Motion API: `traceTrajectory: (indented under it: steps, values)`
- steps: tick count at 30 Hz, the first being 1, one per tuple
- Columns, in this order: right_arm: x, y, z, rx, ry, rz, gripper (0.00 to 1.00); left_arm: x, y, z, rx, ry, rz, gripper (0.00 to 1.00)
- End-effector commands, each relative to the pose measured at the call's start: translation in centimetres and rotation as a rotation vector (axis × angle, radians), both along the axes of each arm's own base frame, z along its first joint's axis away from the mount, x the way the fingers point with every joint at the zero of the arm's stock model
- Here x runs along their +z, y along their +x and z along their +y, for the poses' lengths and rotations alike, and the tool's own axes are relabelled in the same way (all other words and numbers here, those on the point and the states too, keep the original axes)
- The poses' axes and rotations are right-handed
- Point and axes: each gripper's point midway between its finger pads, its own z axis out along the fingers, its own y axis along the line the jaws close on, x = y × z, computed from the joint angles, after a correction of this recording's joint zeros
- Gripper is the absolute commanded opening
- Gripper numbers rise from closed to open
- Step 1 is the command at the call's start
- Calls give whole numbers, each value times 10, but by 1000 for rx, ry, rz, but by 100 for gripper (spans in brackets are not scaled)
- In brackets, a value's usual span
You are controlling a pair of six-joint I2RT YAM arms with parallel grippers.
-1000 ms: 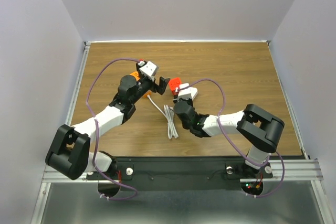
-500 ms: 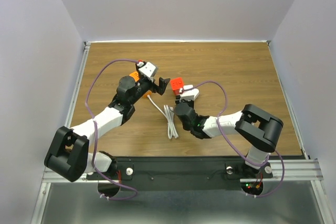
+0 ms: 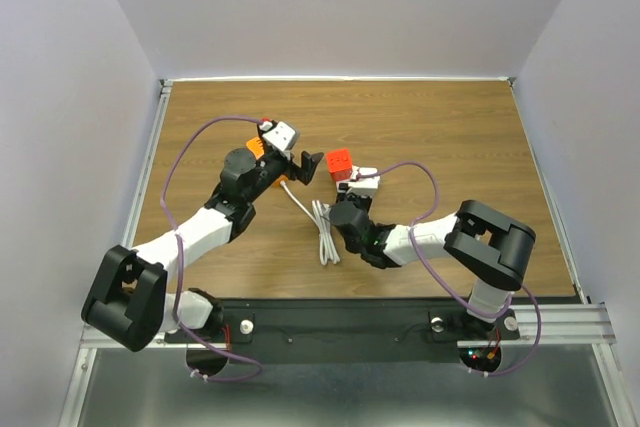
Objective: Insert the plug
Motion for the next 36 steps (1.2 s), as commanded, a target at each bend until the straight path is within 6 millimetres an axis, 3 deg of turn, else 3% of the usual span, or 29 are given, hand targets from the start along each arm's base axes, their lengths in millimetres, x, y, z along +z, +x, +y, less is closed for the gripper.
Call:
traceTrajectory:
  steps: [1,10,26,34,35,36]
  values:
    - [-171,-119,-92,119,-433,588,0,30,-7,3,-11,-54,-86,98]
    - [-188,-135,-107,87,-432,653,1,30,-7,4,-9,-56,-88,98]
    - [-195,-159,-120,6,-464,695,1,34,-13,5,-25,-64,-105,98]
    - [-170,-136,-108,-10,-448,574,1,35,-13,6,-23,-68,-107,98]
    - [-145,-117,-93,-15,-423,476,0,36,-12,6,-22,-71,-107,98]
    - [-139,-113,-91,-23,-413,452,0,36,-12,6,-22,-71,-107,98]
